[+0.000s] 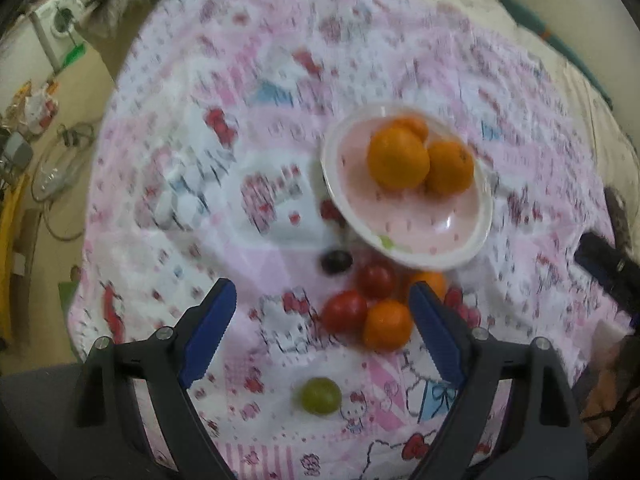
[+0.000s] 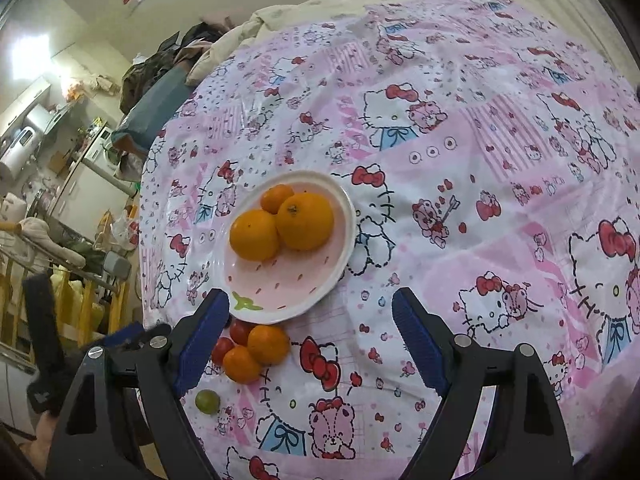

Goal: Organize fruits
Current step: 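Grasp a red tomato with the left tool while the right tool grasps a small orange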

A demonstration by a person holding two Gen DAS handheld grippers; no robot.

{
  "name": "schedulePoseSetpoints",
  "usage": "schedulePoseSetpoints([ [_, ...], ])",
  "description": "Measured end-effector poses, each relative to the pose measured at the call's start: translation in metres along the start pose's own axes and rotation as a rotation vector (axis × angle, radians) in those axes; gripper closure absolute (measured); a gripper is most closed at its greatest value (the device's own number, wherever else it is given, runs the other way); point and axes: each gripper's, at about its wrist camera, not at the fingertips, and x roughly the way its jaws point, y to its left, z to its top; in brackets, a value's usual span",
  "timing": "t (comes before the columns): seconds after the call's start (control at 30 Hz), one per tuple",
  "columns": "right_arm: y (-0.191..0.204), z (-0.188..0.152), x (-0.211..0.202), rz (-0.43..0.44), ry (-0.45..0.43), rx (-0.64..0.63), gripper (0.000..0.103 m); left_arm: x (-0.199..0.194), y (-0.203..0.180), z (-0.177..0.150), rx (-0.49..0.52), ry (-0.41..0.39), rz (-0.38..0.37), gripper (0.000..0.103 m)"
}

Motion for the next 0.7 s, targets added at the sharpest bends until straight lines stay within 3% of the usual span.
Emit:
schedulePoseSetpoints([
  [0.07,-0.003,0.000,0.001,0.002,0.005,0.012,0.017,0.011,-0.007,-0.005,0.016,0.044,-0.018,0.019],
  [0.17,-0.005,0.000,0.001,0.004,0.007,0.018,0.017,0.024,-0.015,-0.009,0.038,0.070,0.014,0.024],
  [0.3,-0.009,0.001,-0.002,0.003,0.003,0.023,0.017,0.035,0.003,-0.001,-0.061,0.087,0.026,0.030],
  [0.4,-0.011,0.001,-0.001,0.013,0.007,0.033,0.017,0.052,0.016,0.000,-0.143,0.152,-0.002,0.049],
  [0.47,-0.010,0.002,0.000,0.014,0.011,0.031,0.017,0.059,0.018,0.000,-0.179,0.184,-0.038,0.049],
  [0.57,-0.007,0.001,0.001,0.014,0.011,0.022,0.017,0.062,0.011,0.001,-0.171,0.187,-0.018,0.049],
  [0.7,-0.007,0.000,0.002,0.001,0.012,0.010,0.017,0.068,0.009,-0.003,-0.223,0.232,-0.048,0.050],
])
